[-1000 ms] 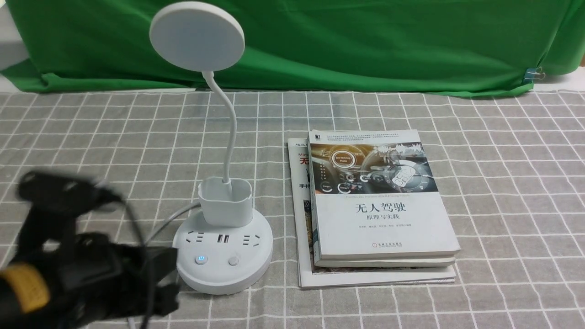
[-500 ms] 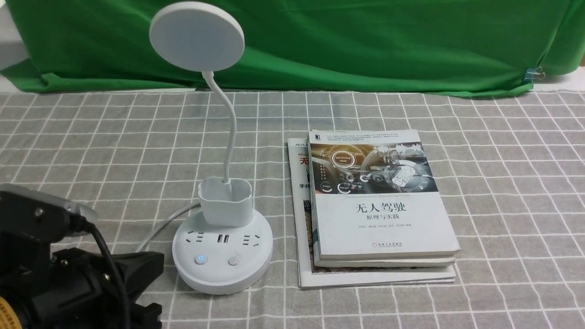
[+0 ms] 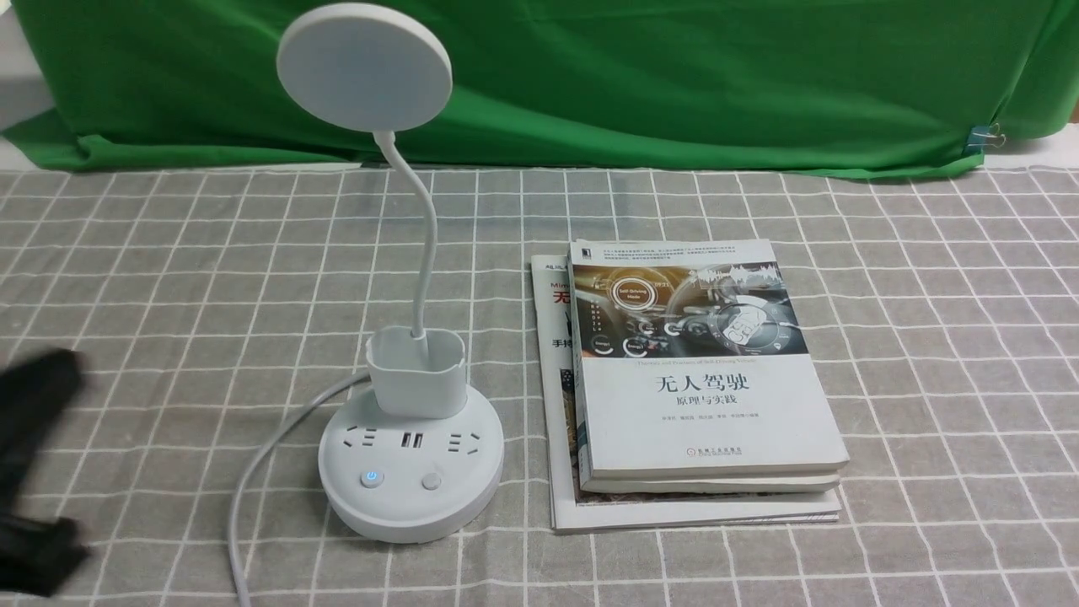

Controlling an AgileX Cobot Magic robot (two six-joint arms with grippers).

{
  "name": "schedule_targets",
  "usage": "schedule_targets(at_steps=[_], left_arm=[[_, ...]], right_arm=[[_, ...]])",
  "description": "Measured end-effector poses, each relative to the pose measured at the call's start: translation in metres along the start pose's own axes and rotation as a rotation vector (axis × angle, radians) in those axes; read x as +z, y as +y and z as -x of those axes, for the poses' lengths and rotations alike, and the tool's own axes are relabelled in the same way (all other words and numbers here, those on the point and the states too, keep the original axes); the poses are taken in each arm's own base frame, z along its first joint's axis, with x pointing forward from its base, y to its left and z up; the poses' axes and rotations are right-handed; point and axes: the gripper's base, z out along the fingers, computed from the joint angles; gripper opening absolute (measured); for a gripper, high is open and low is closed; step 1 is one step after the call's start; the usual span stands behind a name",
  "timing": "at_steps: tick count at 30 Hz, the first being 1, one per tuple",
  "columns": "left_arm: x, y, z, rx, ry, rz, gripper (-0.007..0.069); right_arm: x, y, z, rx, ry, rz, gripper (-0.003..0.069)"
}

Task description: Turn off the desk lamp on the grey coffee tablecloth by hand.

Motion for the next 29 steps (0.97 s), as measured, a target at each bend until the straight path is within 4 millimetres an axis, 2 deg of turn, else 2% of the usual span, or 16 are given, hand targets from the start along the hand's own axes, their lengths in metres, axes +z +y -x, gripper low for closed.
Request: schedule_targets(at_steps=[3,6,17,22,29], left_arm=[[-0.018,0.008,-0.008,-0.004,-0.083,0.140,-0.0001],[-0.027,0.010,-0.026,-0.023,-0.114,0.218,-0.0001],[-0.023,0.004,-0.092,-0.096,-0.041,0.229,-0.0001],[-0.023,0.002,-0.101,-0.126,0.050,0.207,-0.0001],[-0.023,0.002,-0.102,-0.132,0.056,0.205,-0.0001]], right_arm=[[0.000,0.000,0.000,0.000,0.001,0.000,0.0035],[0.000,0.000,0.000,0.000,0.001,0.000,0.0035],[0.000,0.000,0.000,0.000,0.001,0.000,0.0035],[0.000,0.000,0.000,0.000,0.001,0.000,0.0035],[0.000,0.000,0.000,0.000,0.001,0.000,0.0035]])
